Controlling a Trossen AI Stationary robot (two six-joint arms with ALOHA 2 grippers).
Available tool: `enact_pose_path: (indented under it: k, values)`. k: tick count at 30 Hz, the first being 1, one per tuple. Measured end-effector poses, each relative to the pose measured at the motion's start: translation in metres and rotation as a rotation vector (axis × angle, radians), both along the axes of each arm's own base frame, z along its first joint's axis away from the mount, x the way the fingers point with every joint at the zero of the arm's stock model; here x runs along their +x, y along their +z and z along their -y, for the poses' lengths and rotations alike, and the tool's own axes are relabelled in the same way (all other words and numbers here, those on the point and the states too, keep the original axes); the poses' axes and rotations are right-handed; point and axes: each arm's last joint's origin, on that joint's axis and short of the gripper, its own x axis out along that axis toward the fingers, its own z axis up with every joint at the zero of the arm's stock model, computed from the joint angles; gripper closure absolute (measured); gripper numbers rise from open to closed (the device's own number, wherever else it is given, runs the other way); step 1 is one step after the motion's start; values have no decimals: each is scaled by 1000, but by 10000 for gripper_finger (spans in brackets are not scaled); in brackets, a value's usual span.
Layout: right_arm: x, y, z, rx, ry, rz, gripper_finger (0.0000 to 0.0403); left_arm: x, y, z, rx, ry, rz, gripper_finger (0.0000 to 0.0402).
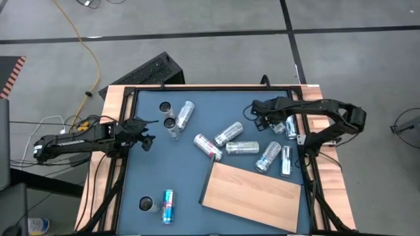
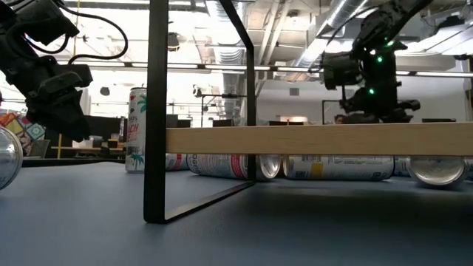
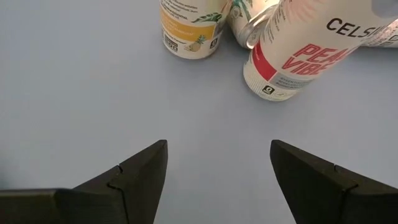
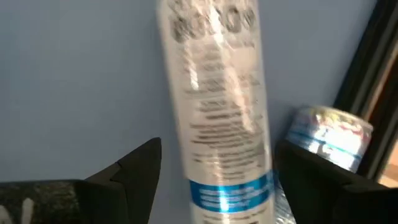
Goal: Place canned beverage on shelf
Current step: Put the top white blue soda can on the shelf
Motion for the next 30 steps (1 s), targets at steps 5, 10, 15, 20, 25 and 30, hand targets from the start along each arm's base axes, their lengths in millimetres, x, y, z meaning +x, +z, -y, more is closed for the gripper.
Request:
enact_pose_path:
  k: [5,10,15,20,25,30]
  values:
    - [-7,-15,-2,14,-23,-12,108,0,0,0,4,4,-1,132]
    - [-7,-16,-2,19,-4,-8,108,0,0,-1,25,26,-6,132]
    - [-5,-21,1,41,11,-9,108,0,0,-1,27,27,-6,132]
    - [-3,-33,8,68,8,-52,114,0,0,-1,26,27,-6,132]
    - [0,-39,6,77,22,-82,146,0,0,-1,26,27,-6,132]
    - [3,-29,2,12,31,-54,197,0,0,-1,24,24,-6,132]
